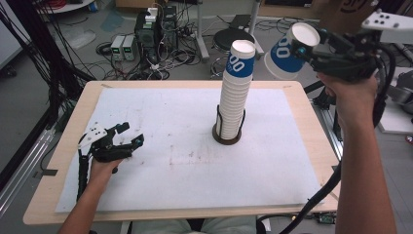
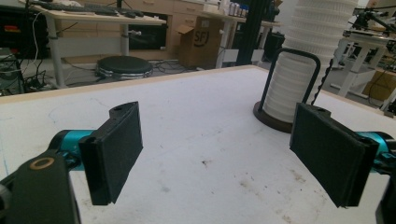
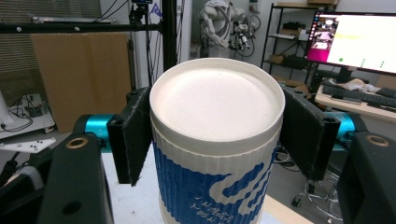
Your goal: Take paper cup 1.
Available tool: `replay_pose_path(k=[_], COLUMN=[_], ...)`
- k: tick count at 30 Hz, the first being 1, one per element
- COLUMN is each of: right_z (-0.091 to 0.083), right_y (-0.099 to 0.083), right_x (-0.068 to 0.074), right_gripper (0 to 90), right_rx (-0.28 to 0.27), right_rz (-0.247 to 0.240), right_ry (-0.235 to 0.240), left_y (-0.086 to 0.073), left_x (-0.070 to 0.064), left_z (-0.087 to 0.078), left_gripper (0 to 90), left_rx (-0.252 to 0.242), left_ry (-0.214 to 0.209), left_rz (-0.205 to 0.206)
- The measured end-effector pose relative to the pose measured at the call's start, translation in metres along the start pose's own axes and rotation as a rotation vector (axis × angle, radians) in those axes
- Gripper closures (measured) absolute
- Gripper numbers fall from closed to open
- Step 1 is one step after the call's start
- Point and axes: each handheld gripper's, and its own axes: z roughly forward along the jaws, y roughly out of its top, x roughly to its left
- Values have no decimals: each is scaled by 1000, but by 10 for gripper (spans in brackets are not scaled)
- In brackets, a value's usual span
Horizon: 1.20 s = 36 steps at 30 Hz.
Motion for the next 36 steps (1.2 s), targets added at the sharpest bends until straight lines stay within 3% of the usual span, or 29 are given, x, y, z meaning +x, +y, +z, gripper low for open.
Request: replay_pose_path(k=[5, 12, 13, 15, 21, 22, 23, 25, 28, 29, 36], right_z=[-16, -15, -10, -5, 14, 14, 23, 30, 39, 47, 71], right_y=[-22, -59, -75, -87, -137, -137, -156, -170, -185, -200, -225], right_x=[2, 8, 11, 14, 25, 25, 29, 32, 38, 45, 57], right_gripper=[317, 317, 317, 317, 316, 316, 316, 316, 316, 316, 316], right_rx=[28, 99, 126, 150, 176, 176, 187, 199, 216, 215, 246], right_rz=[3, 17, 23, 23, 48, 48, 63, 72, 69, 58, 60], right_ry=[-1, 12, 29, 39, 100, 100, 117, 134, 149, 169, 208], left_y=[0, 0, 0, 0, 0, 0, -1, -1, 0, 1, 1], left_x=[-1, -2, -2, -2, -3, -3, -4, -5, -6, -7, -8], left_z=[1, 2, 2, 2, 3, 2, 3, 3, 3, 3, 6], left_gripper=[169, 169, 169, 169, 169, 169, 169, 169, 167, 164, 164], left_rx=[-3, -2, 0, -1, 1, 3, 5, 4, 0, -10, 3], left_ry=[-3, -19, -26, -33, -57, -61, -64, -68, -71, -75, -94], left_rz=[2, 2, 4, 4, 9, 8, 15, 16, 15, 15, 33])
